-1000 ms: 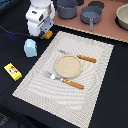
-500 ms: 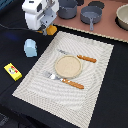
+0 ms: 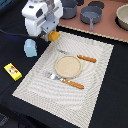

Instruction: Place the bread, butter, and milk from the table onto the serving area.

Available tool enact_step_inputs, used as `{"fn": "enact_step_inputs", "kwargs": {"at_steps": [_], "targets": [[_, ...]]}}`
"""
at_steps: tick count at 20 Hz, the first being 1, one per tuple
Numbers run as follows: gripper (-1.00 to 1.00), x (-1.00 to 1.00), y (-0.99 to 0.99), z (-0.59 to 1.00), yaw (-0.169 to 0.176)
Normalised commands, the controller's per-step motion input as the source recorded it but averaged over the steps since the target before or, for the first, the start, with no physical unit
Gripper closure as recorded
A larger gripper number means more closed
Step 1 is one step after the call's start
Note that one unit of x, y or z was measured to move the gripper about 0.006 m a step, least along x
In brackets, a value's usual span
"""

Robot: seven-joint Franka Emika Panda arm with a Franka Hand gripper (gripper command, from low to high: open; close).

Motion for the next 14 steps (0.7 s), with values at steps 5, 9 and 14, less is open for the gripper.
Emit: {"fn": "enact_step_inputs", "kwargs": {"at_steps": [5, 9, 14], "targets": [[1.0, 0.92, -0.31, 0.52, -0.074], [1.0, 0.94, -0.29, 0.49, -0.076], [1.0, 0.98, -0.29, 0.4, -0.062]]}}
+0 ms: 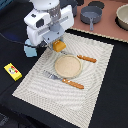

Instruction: Place the bread, butter, and milk from the table onto the serving area.

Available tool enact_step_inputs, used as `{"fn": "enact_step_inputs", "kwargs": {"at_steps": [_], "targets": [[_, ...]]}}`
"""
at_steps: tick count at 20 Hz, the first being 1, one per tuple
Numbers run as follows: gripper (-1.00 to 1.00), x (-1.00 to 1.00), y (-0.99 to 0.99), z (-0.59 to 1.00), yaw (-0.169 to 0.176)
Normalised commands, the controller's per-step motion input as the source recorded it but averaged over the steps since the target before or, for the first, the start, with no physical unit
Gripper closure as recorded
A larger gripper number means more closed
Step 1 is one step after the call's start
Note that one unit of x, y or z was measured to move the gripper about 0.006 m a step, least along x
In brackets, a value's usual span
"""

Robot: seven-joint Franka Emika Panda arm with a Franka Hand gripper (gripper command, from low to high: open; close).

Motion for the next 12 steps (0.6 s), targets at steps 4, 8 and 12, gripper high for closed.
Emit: {"fn": "enact_step_inputs", "kwargs": {"at_steps": [4, 8, 12], "targets": [[1.0, 0.97, -0.33, 0.3, -0.067], [1.0, 0.96, -0.37, 0.23, -0.077], [1.0, 0.89, -0.46, 0.17, -0.1]]}}
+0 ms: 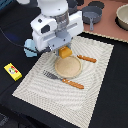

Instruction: Place the bread, butter, and milk from the table onto the serving area.

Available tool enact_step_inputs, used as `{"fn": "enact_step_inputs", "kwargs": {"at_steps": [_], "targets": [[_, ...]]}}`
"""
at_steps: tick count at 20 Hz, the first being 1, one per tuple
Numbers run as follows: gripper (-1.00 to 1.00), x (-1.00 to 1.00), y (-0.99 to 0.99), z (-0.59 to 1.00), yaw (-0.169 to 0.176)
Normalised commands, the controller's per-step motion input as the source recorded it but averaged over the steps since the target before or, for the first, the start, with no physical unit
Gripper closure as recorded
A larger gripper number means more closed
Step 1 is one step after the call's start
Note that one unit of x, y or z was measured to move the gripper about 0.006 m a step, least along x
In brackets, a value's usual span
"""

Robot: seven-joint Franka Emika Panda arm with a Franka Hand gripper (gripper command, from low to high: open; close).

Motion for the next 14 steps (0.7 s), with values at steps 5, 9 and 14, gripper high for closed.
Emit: {"fn": "enact_step_inputs", "kwargs": {"at_steps": [5, 9, 14], "targets": [[1.0, 0.92, -0.41, 0.16, -0.081], [1.0, 0.92, -0.27, 0.04, -0.06], [1.0, 0.75, -0.02, 0.0, -0.006]]}}
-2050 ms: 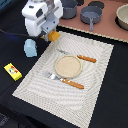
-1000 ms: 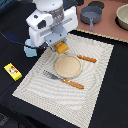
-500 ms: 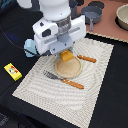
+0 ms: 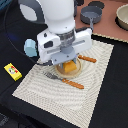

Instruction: Place the bread, butter, and milk from the table onto the serving area.

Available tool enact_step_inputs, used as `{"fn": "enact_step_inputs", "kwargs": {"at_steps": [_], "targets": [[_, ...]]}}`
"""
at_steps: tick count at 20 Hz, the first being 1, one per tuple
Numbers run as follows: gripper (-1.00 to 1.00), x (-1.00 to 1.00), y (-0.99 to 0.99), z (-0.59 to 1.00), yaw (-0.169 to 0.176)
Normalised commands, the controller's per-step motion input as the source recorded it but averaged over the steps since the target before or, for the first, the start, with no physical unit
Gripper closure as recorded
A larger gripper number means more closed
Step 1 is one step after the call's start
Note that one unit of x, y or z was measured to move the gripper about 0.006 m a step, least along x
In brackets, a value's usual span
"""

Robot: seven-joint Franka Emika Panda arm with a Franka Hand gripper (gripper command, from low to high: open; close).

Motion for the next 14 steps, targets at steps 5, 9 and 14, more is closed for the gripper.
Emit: {"fn": "enact_step_inputs", "kwargs": {"at_steps": [5, 9, 14], "targets": [[-1.0, 0.42, 0.1, 0.21, 0.0], [-1.0, 0.03, 0.05, 0.63, 0.015], [-1.0, -0.34, -0.08, 0.25, 0.058]]}}
